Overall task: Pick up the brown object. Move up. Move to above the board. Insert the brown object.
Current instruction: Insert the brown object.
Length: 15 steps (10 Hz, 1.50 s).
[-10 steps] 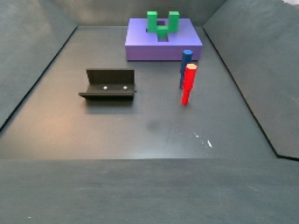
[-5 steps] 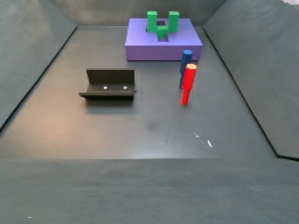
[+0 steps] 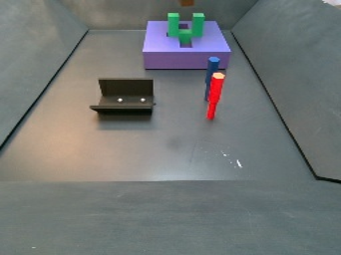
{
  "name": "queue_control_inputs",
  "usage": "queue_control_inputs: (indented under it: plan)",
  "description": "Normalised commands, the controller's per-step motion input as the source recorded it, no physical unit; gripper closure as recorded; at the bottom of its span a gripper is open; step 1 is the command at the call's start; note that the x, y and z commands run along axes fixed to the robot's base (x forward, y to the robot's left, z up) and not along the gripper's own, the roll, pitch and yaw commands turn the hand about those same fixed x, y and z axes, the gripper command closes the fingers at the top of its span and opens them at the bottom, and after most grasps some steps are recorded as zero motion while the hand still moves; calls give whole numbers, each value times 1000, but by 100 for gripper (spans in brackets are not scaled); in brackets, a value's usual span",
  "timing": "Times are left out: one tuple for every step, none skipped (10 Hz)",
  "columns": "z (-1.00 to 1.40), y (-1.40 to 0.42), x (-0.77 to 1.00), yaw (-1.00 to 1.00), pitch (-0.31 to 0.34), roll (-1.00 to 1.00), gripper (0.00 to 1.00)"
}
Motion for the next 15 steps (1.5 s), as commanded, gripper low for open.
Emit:
queue_control_inputs:
  plan:
    - [-240, 54, -177, -209, -21, 0, 100]
    - [-354, 46, -246, -97, -123, -147, 100]
    - [-300, 89, -100, -69, -147, -267, 100]
    - [-306, 66, -66, -77, -150, -251, 100]
    - [-266, 100, -6, -114, -116, -239, 100]
    - [-249, 114, -34, -126, -100, -236, 100]
    - [-214, 143, -54, -120, -91, -209, 100]
    - [-194, 106, -69, -106, -91, -166, 100]
    - [-191, 80, -60, -114, -96, -156, 100]
    - [-211, 31, -9, -109, -97, -141, 100]
    - [-214, 0, -9, -111, -109, -107, 100]
    - [-209, 0, 0, -111, -99, -44, 100]
    - [-166, 0, 0, -97, -71, 0, 100]
    - [-146, 0, 0, -103, -37, 0, 100]
    - [-151, 0, 0, -100, -24, 21, 100]
